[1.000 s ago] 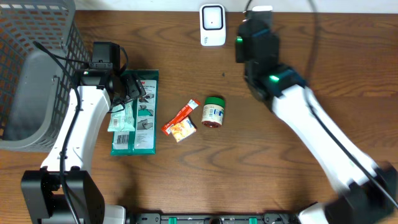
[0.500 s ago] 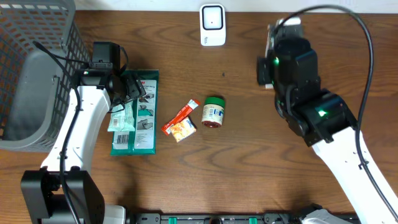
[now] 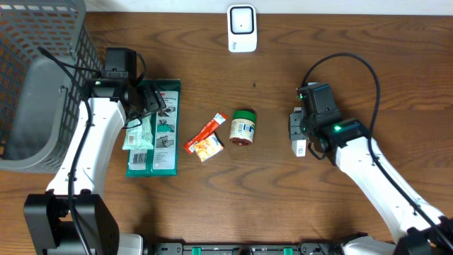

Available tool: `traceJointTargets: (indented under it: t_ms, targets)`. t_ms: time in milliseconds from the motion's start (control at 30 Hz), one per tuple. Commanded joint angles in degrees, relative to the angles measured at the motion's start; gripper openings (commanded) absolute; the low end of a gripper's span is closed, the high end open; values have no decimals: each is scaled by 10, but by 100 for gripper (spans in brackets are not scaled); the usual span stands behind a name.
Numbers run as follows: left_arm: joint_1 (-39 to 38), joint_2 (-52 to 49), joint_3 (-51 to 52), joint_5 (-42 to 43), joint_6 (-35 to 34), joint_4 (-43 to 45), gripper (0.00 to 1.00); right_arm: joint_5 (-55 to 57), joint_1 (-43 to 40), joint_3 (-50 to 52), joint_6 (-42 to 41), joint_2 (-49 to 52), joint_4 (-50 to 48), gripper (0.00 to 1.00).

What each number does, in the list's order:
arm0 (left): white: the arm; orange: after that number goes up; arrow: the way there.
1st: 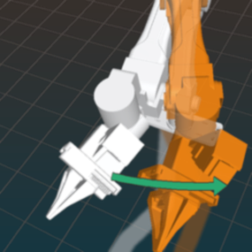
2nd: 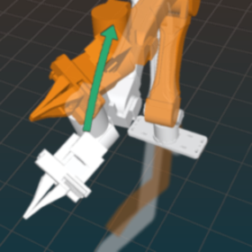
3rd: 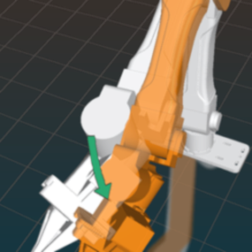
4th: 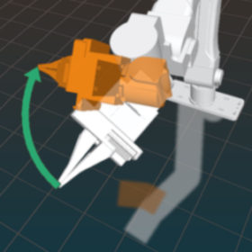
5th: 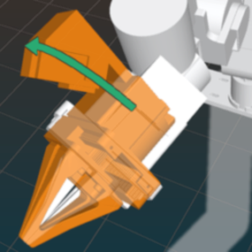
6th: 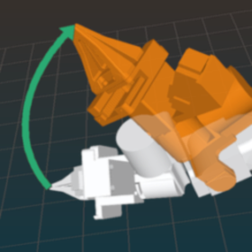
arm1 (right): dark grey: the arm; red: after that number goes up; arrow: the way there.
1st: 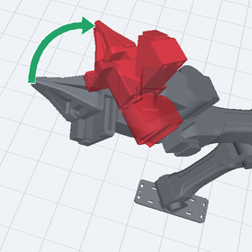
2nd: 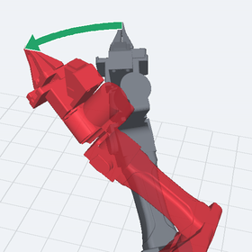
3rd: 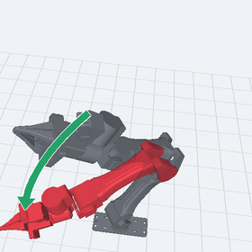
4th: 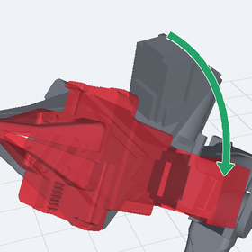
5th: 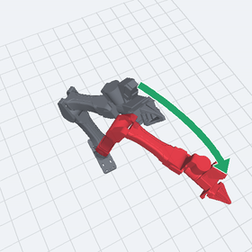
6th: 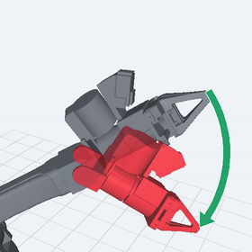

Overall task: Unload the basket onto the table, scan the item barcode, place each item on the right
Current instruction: 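Lower the Panadol box back onto the table right of the jar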

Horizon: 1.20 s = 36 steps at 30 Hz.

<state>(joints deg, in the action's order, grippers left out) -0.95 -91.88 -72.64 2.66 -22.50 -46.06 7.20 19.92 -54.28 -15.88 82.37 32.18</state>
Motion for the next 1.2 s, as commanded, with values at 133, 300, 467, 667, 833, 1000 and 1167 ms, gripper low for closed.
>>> traceJointTargets:
  t_ms: [133,300,467,667,833,1000,1167]
  targets:
    - [2,6,-8,-5,-1,-1,83,-30,-6,20,-9,70,-35,24]
    - [2,6,-8,-5,-1,-1,83,-32,-9,19,-8,95,-60,29]
    - [2,6,-8,-5,-1,-1,83,-101,-19,-21,-8,70,-44,42]
    - [2,6,-8,-5,-1,-1,83,-163,-70,-114,-8,65,84,47]
    - [2,6,-8,-5,-1,-1,83,-280,-123,-118,48,71,118,51]
    - [2,6,-8,-5,-1,-1,83,-322,-162,-115,86,110,114,52]
    - [2,6,-8,-5,-1,-1,83,-332,-156,-115,113,181,71,53]
